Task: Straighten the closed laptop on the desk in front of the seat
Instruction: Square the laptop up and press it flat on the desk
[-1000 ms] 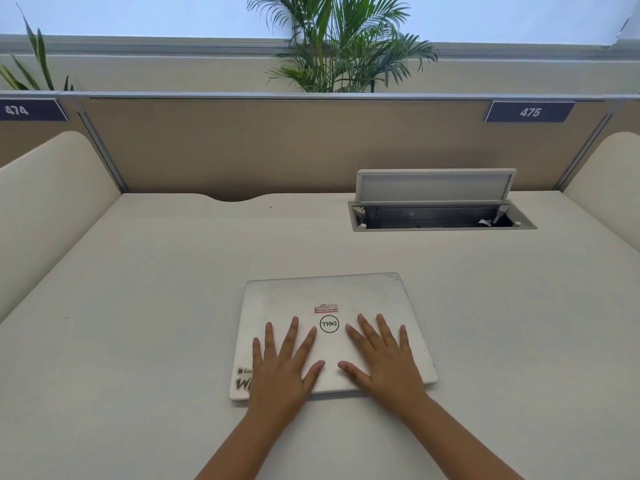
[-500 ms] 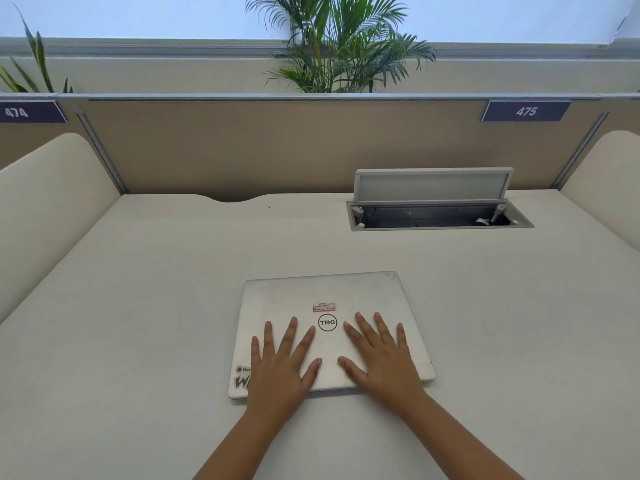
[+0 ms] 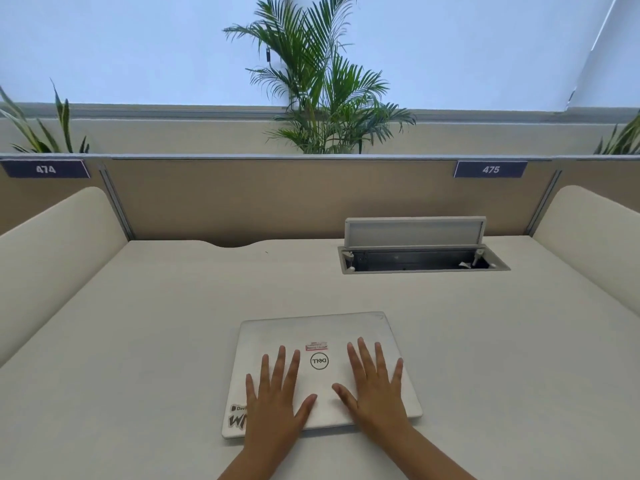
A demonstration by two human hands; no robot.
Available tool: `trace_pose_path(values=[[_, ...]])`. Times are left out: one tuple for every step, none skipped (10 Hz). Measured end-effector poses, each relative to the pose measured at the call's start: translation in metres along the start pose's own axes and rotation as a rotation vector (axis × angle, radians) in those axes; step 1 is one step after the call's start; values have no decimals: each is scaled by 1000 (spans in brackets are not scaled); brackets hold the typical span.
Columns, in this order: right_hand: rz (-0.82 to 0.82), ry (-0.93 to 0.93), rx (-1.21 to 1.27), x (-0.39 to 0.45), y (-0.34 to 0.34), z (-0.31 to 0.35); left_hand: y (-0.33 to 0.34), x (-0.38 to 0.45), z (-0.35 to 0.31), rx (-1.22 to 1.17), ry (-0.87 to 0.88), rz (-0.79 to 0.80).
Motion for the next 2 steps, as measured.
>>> trace_pose_path(values=[[-154,-36,-53,8,-15,-2,-10,13,-1,20,45,-90],[-213,-61,-56,22,-33,-3,-33,32,-8,41,90,-141]])
Point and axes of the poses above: each hand's wrist, its own x-axis towards the middle knuckle, its own y-axis out of the palm, z = x × y, the point moved 4 cm from there along x, towards the middle knuckle, and after that the axes turned 3 degrees about -z, right-handed, at the moved point
